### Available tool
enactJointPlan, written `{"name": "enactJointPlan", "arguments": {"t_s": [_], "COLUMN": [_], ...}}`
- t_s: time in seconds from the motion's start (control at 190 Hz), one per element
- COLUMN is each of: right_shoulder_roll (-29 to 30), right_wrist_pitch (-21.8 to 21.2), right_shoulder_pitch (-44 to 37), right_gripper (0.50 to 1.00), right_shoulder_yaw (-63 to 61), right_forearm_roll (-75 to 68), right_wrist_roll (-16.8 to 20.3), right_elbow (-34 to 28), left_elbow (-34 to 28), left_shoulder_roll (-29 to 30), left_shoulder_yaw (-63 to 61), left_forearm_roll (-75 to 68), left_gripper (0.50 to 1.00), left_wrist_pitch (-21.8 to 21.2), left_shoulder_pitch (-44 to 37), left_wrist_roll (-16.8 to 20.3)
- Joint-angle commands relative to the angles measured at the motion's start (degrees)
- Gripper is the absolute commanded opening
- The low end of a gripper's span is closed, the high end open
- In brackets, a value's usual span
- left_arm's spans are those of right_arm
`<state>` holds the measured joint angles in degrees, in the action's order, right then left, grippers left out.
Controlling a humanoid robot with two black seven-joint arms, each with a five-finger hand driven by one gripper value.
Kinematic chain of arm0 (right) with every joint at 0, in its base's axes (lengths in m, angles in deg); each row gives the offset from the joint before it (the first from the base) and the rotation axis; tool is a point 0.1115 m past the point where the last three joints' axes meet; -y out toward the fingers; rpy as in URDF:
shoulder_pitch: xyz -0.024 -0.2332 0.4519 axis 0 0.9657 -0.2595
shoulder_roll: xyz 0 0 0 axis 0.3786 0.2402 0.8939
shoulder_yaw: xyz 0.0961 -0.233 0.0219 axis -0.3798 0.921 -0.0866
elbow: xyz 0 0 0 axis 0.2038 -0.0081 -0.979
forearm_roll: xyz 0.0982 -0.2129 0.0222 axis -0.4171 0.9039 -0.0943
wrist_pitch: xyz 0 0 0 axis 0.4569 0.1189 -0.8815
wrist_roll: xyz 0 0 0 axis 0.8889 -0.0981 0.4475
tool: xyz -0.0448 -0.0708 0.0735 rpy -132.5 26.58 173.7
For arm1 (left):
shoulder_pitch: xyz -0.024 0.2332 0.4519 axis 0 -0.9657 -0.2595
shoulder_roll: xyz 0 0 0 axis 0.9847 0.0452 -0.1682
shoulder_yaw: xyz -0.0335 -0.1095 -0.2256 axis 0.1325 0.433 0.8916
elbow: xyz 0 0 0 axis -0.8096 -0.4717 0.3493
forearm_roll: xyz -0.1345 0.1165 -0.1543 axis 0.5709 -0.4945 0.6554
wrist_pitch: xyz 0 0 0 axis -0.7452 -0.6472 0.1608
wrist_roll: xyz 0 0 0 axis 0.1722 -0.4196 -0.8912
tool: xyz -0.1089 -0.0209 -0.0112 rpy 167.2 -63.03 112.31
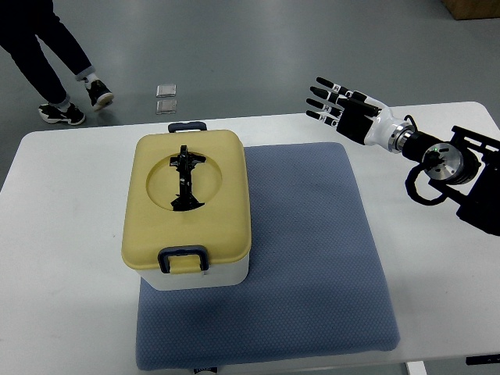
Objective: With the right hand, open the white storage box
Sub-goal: 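Move the right hand toward the yellow-lidded white box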
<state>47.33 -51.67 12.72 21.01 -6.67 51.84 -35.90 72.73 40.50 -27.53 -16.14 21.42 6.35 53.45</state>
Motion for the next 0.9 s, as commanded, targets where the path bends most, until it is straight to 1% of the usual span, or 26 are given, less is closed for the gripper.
{"name": "enactJointPlan", "arguments": {"t_s": [0.0, 0.305, 0.536, 0.588, 0.698, 0.893], "right_shoulder_roll": [0.08, -0.01, -0.62, -0.89, -1.06, -1.41], "right_wrist_pitch": [-0.24, 0.38, -0.5, -1.2, -4.1, -5.51], "right_shoulder_pitch": [0.1, 0.37, -0.16, -0.25, -0.25, -0.33], "right_gripper": [0.926, 0.926, 0.926, 0.926, 0.926, 0.924], "right_shoulder_yaw": [-0.65, -0.83, -0.83, -0.83, -1.18, -3.64], "right_forearm_roll": [-0.01, 0.78, 1.04, 1.22, 2.36, 7.19], "right_wrist_roll": [0.17, 0.26, 0.26, 0.26, 0.08, -0.8], "right_elbow": [-0.03, -0.03, -0.03, -0.03, 0.23, 0.15], "left_elbow": [0.11, -0.25, -0.33, -0.25, -0.33, -0.25], "left_shoulder_roll": [0.0, 0.0, 0.0, 0.0, 0.0, 0.0], "left_shoulder_yaw": [-0.01, 0.08, 0.17, 0.17, 0.08, 0.08], "left_forearm_roll": [0.0, 0.0, 0.0, 0.0, 0.0, 0.0], "left_gripper": [1.0, 1.0, 1.0, 1.0, 1.0, 1.0], "left_wrist_pitch": [0.01, -0.26, -0.26, -0.26, -0.26, -0.26], "left_shoulder_pitch": [-0.01, 0.17, 2.1, 2.1, 2.1, 2.1], "left_wrist_roll": [0.0, 0.0, 0.0, 0.0, 0.0, 0.0]}}
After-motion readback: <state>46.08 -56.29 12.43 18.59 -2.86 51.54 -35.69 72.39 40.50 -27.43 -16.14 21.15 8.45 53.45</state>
